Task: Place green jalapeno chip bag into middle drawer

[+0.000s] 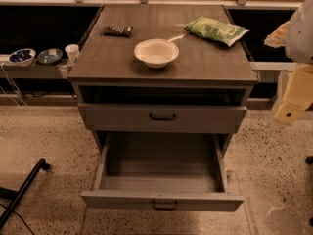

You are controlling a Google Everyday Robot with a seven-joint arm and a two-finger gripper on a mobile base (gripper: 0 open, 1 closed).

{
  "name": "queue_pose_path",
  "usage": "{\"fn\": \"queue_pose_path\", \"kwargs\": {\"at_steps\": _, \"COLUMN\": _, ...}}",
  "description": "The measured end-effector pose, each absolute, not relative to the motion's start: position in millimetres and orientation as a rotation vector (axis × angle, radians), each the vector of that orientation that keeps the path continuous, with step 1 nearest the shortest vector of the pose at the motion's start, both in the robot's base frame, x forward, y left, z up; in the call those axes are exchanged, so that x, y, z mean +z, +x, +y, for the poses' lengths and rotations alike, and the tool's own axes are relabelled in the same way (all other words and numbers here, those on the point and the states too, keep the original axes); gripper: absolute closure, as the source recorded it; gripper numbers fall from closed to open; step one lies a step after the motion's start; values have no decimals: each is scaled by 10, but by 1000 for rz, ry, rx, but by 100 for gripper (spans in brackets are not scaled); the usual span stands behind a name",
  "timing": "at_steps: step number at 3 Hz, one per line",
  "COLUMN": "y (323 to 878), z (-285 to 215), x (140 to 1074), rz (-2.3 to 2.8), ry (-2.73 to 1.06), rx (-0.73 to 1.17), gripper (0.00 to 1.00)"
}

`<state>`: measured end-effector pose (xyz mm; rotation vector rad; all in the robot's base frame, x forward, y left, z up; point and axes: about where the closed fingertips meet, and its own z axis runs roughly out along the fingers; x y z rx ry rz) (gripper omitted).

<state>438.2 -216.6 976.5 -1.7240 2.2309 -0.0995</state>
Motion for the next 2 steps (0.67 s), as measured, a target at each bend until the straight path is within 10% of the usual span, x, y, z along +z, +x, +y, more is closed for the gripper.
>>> {"fn": "queue_pose_path", "kwargs": {"at_steps": 2, "y": 4684, "z": -2178, "x": 9804, "rz": 2169, "ry": -1718, "rx": -148, "gripper": 0}}
